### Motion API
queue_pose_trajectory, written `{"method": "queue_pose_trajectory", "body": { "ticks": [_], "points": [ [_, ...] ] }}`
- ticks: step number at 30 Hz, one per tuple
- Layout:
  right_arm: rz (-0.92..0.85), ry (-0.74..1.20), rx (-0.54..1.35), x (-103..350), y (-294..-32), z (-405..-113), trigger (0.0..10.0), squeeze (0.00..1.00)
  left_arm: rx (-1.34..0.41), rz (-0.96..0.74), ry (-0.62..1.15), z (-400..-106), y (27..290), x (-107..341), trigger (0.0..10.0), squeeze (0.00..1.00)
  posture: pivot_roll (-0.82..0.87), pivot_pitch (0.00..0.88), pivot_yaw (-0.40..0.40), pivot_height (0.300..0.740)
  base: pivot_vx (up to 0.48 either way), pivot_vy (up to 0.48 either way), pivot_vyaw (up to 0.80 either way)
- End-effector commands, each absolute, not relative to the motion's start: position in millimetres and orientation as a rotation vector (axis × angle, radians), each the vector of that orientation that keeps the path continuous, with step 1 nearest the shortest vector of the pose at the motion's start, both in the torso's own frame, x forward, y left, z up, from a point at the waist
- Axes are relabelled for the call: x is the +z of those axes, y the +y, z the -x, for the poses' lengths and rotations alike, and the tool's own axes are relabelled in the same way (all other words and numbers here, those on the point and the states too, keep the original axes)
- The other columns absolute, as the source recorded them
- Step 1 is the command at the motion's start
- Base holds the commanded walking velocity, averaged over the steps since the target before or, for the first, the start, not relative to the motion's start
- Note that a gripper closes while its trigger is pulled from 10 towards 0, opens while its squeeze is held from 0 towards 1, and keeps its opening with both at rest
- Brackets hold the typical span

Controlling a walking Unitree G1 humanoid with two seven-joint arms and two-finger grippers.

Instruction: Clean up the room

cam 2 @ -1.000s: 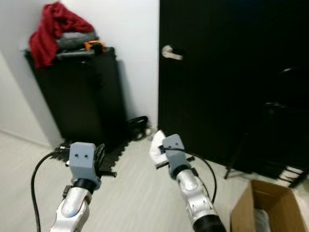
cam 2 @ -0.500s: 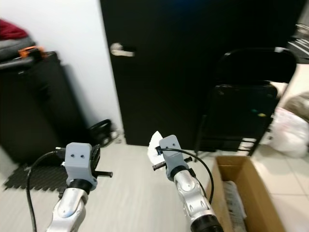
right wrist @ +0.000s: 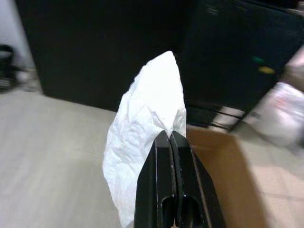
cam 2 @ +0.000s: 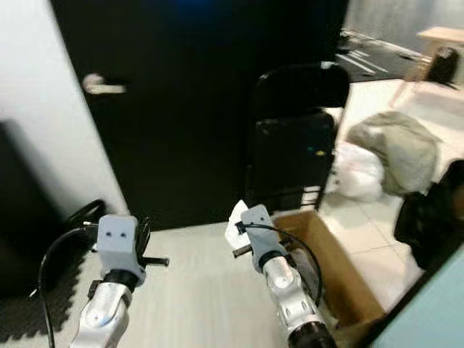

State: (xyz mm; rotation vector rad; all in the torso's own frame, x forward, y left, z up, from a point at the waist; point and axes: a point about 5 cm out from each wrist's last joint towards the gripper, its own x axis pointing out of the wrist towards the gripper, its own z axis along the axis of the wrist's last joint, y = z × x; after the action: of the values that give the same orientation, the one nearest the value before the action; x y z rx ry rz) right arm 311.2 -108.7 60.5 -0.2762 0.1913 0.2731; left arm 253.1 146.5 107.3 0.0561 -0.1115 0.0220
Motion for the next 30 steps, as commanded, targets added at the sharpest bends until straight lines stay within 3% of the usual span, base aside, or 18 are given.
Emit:
{"method": "queue_pose_trajectory", "body": {
  "ticks": [1,23,30],
  "points": [
    [0.277,0.202,0.265,59.9,-108.4,-312.5,10.0,0.0,0.024,-0.061,-0.082,-251.6,148.6,101.7,10.0,0.0,0.0,0.0,0.001,0.74,0.0,0.0,-0.8],
    [0.281,0.199,0.317,61.2,-99.4,-315.9,10.0,0.0,0.116,-0.063,0.0,-247.8,162.1,89.4,10.0,0.0,0.01,0.0,-0.009,0.74,0.0,0.0,-0.79],
    [0.345,0.267,0.387,49.7,-93.2,-312.5,10.0,0.0,0.133,-0.064,0.023,-247.0,165.3,86.7,10.0,0.0,0.02,0.0,-0.012,0.74,0.0,0.0,0.0]
  ]
}}
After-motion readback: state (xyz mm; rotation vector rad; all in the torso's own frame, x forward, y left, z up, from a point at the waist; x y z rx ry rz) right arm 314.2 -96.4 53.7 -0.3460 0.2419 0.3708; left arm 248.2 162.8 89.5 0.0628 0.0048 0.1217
